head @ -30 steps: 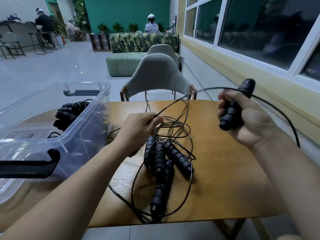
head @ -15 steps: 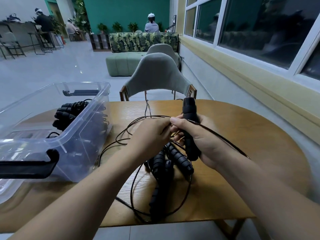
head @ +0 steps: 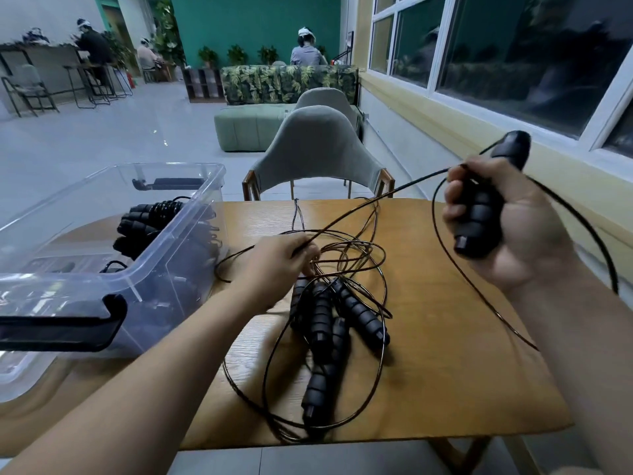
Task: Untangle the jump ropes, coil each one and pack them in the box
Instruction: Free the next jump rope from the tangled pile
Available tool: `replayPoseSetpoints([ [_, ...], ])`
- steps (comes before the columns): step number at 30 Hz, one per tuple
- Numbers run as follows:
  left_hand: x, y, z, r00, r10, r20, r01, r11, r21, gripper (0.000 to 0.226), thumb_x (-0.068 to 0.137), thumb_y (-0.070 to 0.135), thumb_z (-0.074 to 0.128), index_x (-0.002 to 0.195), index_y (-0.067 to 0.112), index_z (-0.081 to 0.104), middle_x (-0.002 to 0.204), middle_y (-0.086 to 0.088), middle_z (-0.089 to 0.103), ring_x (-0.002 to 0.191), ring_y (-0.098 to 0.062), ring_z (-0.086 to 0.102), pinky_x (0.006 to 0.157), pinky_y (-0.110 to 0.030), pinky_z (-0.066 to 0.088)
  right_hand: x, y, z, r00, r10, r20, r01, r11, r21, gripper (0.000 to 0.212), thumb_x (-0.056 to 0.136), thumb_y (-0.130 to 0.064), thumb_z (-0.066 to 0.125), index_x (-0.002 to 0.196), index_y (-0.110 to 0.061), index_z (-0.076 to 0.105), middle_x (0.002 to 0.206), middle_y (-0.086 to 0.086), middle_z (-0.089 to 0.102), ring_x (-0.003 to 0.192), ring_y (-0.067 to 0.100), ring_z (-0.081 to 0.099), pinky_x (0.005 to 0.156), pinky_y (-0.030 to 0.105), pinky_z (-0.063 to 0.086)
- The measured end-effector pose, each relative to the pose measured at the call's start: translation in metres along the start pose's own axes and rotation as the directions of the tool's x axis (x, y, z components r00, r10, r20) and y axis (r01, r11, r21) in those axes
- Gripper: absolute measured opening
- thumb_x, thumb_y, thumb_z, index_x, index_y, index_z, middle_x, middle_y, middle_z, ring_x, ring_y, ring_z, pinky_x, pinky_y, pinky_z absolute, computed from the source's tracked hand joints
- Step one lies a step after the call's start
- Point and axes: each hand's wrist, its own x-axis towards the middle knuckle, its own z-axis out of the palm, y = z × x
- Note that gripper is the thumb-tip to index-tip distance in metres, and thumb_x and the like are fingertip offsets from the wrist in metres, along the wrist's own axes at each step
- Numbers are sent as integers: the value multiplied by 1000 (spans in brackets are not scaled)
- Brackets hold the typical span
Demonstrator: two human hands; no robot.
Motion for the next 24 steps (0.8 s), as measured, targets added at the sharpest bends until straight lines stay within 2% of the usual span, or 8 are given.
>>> replayPoseSetpoints([
  [6,1,-9,-10,999,-43,17,44,999,-22,21,107,35,60,96,24,73,70,9,74,65,-1,65,71,-35,56,13,-6,-28,994,52,-97,-48,998,43,12,102,-26,67,95,-18,62,84,-9,69,71,2,65,58,14,46],
  [10,-1,3,-13,1000,-25,5,25,998,-50,23,109,32,55,98,25,74,66,6,72,58,0,61,60,-24,47,13,3,-28,985,101,-138,-87,991,105,13,99,-23,72,89,-20,63,83,-9,68,68,3,64,57,15,48],
  [13,-2,14,-12,1000,0,-22,-2,998,-59,25,109,32,53,100,26,76,65,3,68,59,-2,59,59,-28,44,8,18,-19,976,152,-156,-148,988,37,14,93,-20,77,88,-20,64,78,-7,67,62,4,61,54,17,49],
  [17,-4,29,-6,999,33,-20,-35,996,-80,27,109,37,53,96,27,76,60,18,62,57,-1,54,57,-29,38,-3,47,-4,972,213,-97,-222,971,-90,14,89,-13,79,89,-15,65,77,-1,68,60,8,59,51,18,49],
  [20,-7,41,0,997,83,-1,-83,995,-53,28,109,39,53,97,27,75,59,22,58,56,-1,50,57,-29,35,-11,66,8,976,217,-27,-218,956,-196,14,89,-12,80,94,-12,67,78,2,68,62,11,59,52,20,48],
  [24,-13,54,9,981,191,14,-192,980,51,30,110,38,51,91,20,64,63,9,53,62,-7,49,60,-38,41,-17,81,18,977,214,12,-204,946,-253,13,93,-14,78,99,-8,68,80,6,70,62,12,60,55,21,49],
])
